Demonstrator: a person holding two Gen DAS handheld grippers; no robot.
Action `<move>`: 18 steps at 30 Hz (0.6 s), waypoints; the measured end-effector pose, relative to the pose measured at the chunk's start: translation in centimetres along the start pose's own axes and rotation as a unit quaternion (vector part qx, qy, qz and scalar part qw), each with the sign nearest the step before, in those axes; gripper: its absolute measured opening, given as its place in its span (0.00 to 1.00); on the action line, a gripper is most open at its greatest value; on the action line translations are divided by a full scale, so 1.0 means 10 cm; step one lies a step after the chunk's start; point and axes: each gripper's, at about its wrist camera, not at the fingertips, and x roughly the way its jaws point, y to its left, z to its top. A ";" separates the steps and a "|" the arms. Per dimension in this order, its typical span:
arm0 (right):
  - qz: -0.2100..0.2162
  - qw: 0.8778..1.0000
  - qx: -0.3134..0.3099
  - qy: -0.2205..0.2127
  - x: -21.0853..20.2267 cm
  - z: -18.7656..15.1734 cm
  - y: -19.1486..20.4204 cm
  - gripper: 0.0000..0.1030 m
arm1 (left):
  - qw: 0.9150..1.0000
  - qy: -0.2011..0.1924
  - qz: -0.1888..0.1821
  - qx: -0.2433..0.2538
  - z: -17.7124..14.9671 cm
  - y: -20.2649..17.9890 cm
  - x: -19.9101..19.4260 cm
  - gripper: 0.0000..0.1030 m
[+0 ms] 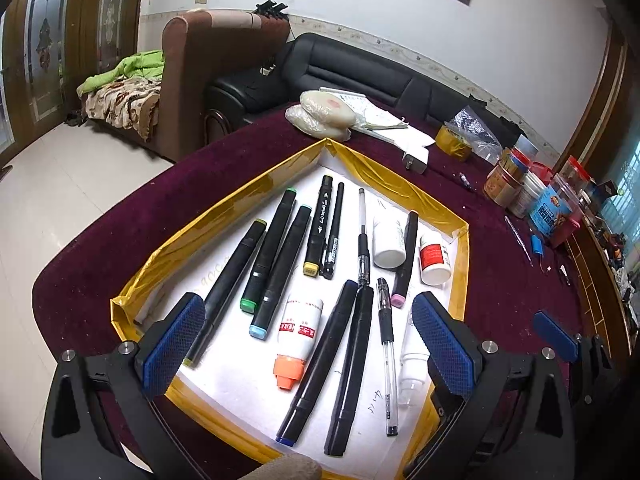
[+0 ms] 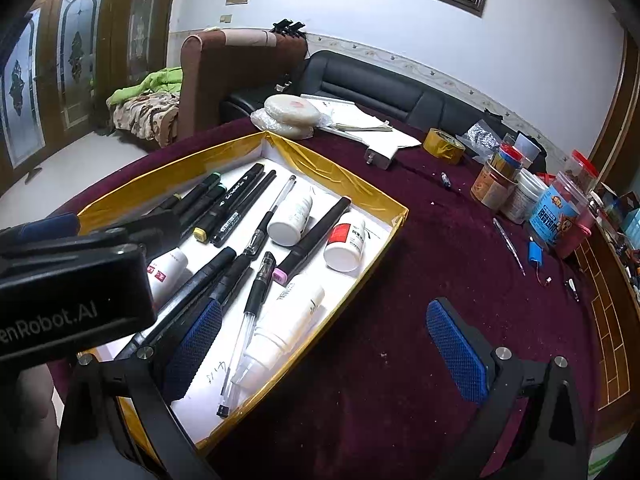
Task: Organize rigid objects
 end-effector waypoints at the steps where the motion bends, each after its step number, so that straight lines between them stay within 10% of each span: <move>1: 0.001 1.000 -0.001 0.001 0.00 0.00 0.00 0.98 | 1.000 0.003 -0.001 -0.001 0.00 0.00 0.01 1.00; 18: 0.021 1.000 -0.018 0.006 -0.01 -0.07 0.03 0.98 | 1.000 0.022 0.015 -0.015 0.03 -0.03 0.03 1.00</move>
